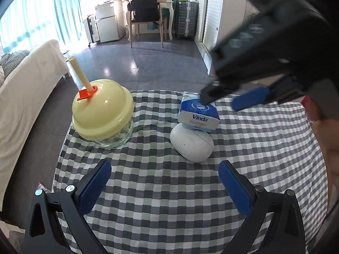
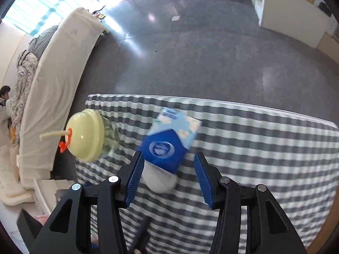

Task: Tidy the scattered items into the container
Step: 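Move back to the table and grasp the Vinda tissue pack with right tool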

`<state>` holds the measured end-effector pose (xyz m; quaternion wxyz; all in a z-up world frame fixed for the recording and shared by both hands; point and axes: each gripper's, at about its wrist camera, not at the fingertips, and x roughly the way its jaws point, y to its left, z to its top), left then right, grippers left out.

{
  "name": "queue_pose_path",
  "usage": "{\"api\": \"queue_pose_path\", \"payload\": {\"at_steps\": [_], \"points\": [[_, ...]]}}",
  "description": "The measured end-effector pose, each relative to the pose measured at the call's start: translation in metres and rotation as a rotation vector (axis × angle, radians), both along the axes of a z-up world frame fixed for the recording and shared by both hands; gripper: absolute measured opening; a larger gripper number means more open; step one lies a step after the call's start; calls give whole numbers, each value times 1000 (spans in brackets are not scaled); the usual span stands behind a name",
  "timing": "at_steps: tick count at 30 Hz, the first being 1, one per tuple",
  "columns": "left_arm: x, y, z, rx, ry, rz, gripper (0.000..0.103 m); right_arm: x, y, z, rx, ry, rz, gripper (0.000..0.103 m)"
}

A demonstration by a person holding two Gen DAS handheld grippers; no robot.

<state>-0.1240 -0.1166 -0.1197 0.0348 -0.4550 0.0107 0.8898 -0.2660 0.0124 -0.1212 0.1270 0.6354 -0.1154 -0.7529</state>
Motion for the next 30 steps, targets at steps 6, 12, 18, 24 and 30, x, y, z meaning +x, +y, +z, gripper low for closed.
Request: {"api": "queue_pose_path", "payload": {"at_steps": [6,12,18,24,30], "points": [[-1,-10,-3,7,1,3,103,-16,-20,-14,100,-13,11,56],[-3,-16,-8,12,-16,13,103,-24,-25,-28,103,-51,6,63],[-4,-19,-11,16,-24,21,103,-19,-15,-25,0,-34,-11,43],[-5,-21,-9,23,-20,23,103,-4,-8,-2,-26,34,-2,22],[-5,-16,-4,22,-17,12,103,29,23,37,-24,107,-21,22]]}}
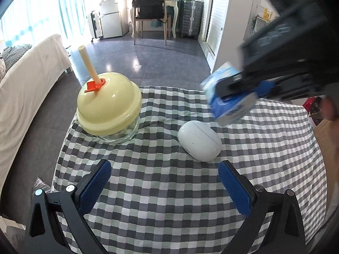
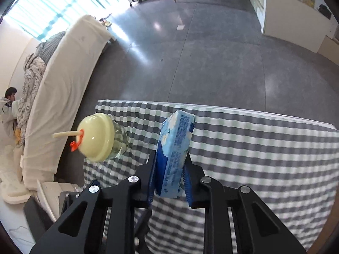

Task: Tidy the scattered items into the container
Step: 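Grasp the white earbud case with left tool while right tool drops the Vinda pack into the box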

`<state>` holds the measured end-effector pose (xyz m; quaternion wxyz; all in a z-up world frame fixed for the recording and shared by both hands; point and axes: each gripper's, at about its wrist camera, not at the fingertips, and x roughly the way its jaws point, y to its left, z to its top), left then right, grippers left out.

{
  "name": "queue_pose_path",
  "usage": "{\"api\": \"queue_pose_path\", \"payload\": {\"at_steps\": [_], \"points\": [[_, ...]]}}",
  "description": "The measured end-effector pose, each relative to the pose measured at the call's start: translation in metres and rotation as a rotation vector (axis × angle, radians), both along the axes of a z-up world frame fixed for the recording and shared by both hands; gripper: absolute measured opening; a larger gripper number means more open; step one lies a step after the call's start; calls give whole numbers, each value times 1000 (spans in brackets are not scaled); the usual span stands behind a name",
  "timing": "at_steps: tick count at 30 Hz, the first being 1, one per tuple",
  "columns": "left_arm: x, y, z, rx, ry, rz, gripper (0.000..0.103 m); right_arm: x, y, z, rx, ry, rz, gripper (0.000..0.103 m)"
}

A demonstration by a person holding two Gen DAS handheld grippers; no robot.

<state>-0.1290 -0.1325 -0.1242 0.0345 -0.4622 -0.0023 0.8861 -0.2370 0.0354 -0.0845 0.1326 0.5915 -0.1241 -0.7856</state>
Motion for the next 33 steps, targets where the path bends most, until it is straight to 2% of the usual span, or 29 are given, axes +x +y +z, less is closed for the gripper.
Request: {"api": "queue_pose_path", "payload": {"at_steps": [6,11,17,20,23,25,27,29,33], "points": [[0,23,11,-9,16,-30,103,53,44,33,26,54,-41,22],[-7,44,11,-19,24,-51,103,93,90,41,110,81,-127,22],[-27,53,-6,-16,-14,-41,103,121,131,35,107,68,-193,22],[-40,56,-17,-37,-37,-20,103,125,141,30,100,62,-203,22],[-50,54,-28,-16,-75,11,103,127,146,26,90,59,-203,22],[-54,52,-33,-9,-100,21,98,131,148,25,88,61,-196,22],[-53,52,-33,-31,-99,22,75,134,151,26,87,66,-192,22],[-49,53,-28,-22,-94,0,59,137,153,29,87,74,-197,22],[-38,60,-19,-47,-85,-25,59,144,161,33,84,88,-205,22]]}}
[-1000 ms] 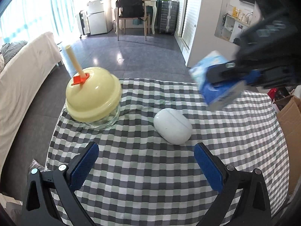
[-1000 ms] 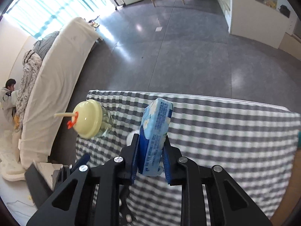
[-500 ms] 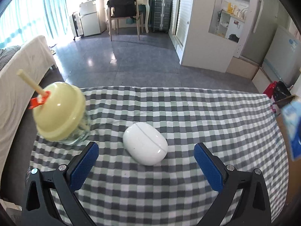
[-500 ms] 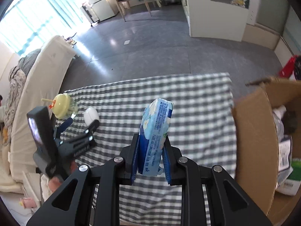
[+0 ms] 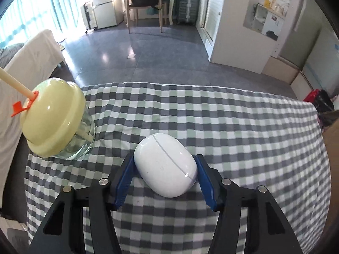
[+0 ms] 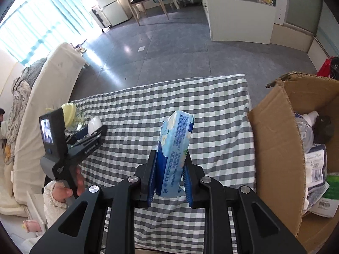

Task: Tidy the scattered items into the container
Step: 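Grasp the white earbud case with left tool while right tool drops the Vinda pack into the box, then grasp the blue floral tissue pack with right tool while left tool holds the earbud case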

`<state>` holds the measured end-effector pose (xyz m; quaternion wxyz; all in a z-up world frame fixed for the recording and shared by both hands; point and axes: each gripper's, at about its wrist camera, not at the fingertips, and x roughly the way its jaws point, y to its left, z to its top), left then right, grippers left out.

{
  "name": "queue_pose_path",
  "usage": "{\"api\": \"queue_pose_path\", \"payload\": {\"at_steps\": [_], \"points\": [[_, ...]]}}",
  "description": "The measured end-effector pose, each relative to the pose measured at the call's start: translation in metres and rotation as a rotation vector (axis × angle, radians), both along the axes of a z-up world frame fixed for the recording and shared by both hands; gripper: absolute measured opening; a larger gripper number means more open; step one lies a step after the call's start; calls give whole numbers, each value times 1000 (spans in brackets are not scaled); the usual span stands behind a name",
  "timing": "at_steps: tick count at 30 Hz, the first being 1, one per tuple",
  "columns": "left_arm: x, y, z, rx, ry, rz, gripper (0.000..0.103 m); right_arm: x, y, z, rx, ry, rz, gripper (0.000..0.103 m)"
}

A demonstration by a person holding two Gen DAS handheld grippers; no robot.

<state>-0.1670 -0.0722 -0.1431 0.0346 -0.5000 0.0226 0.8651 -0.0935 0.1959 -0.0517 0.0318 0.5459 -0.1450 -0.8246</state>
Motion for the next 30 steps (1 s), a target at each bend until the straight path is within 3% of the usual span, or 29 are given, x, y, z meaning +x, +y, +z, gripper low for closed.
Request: {"api": "queue_pose_path", "payload": {"at_steps": [6,10,15,20,25,27,29,30], "points": [[27,20,31,0,42,-42,59,22,15,12,-15,35,-18,22],[51,51,67,-22,95,-93,59,44,31,28,-23,79,-46,22],[84,100,108,44,127,-195,59,76,56,41,-30,117,-90,22],[101,141,130,22,182,-273,59,90,71,18,-43,65,-106,22],[105,139,132,-1,173,-237,59,89,54,-10,-46,30,-12,22],[107,133,136,-3,175,-214,59,80,31,-21,-9,31,69,27],[110,129,141,-12,188,-199,59,71,13,-32,22,32,122,58],[112,125,144,-18,196,-193,59,65,3,-38,33,37,147,62]]}}
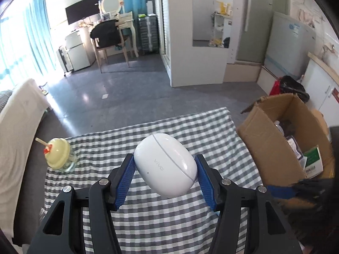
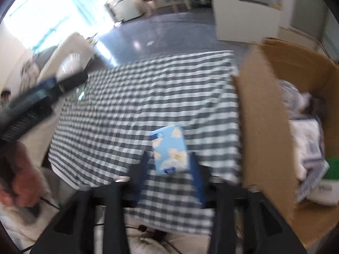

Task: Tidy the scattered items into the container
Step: 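Grasp the blue floral tissue pack with right tool while left tool holds the earbud case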

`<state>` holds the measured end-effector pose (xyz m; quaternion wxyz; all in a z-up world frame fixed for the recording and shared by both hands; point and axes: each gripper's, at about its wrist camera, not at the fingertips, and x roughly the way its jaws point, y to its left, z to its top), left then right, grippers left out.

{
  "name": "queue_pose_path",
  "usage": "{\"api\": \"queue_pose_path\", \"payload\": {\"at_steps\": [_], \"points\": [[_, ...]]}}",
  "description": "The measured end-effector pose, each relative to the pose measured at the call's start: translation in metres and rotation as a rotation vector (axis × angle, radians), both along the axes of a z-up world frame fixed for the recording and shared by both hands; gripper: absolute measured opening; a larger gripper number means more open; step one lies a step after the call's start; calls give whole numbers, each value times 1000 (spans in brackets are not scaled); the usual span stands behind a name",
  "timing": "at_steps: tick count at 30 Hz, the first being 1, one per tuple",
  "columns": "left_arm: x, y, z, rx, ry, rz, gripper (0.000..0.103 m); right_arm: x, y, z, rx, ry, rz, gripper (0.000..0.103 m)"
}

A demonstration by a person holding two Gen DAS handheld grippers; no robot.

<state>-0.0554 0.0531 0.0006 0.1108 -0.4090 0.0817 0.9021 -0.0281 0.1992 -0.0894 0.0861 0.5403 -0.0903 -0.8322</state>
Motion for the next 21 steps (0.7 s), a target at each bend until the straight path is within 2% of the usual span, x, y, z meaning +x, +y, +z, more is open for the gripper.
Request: {"api": "queue_pose_path", "payload": {"at_steps": [3,5,8,12,14,16,21], "points": [[2,-9,3,-8,11,8,59,-14,-20,-15,51,-12,40,65],[3,-15,2,-11,13,18,59,-26,-30,-28,130,-42,41,66],[1,-21,1,-9,11,24,59,-35,-37,-48,152,-89,47,66],[-2,-28,-2,-4,0,31,59,-36,-45,-56,242,-92,34,66],[-2,-29,-4,1,-5,32,59,-38,-46,-59,252,-117,24,64],[-2,-30,-4,3,-6,32,59,-36,-48,-61,271,-125,23,53],[-2,-29,-4,2,-5,32,59,-28,-40,-48,226,-98,-12,51]]}}
